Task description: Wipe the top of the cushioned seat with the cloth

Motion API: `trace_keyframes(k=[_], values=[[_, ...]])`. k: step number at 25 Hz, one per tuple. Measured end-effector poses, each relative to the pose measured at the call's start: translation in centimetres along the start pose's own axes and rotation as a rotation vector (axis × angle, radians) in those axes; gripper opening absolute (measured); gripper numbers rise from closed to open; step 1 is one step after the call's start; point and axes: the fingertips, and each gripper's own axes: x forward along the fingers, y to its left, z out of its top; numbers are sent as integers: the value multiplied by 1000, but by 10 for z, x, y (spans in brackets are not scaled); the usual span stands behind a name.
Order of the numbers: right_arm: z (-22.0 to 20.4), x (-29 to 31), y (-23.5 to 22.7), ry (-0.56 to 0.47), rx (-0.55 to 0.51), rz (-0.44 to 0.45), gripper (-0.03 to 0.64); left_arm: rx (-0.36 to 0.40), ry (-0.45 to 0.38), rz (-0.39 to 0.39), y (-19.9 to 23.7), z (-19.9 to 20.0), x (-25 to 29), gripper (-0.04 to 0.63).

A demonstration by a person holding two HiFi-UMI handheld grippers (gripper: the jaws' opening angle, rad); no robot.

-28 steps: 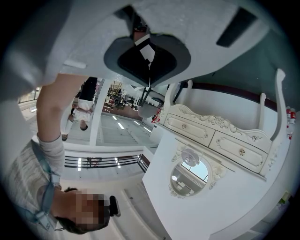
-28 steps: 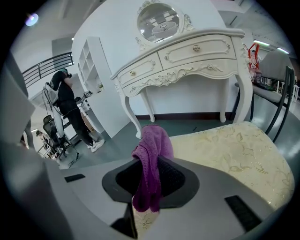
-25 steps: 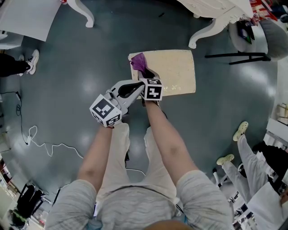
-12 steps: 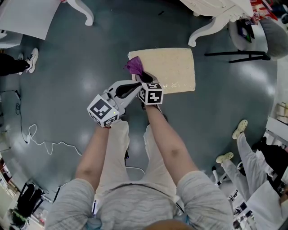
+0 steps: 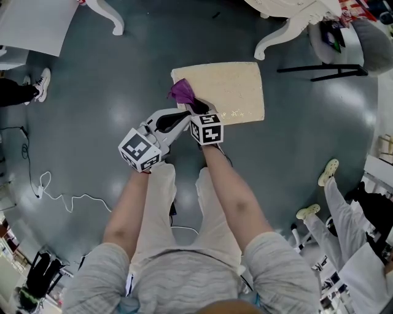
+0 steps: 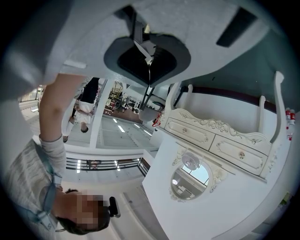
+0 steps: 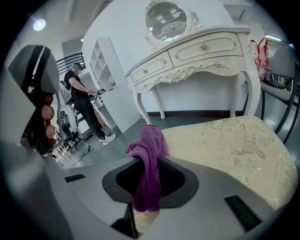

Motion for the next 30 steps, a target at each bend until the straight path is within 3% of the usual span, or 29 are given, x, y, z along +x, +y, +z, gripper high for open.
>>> trace_keyframes(k=[30], values=[[3, -47, -118, -32, 87, -121, 75, 9, 31, -54, -24, 2, 56, 14]])
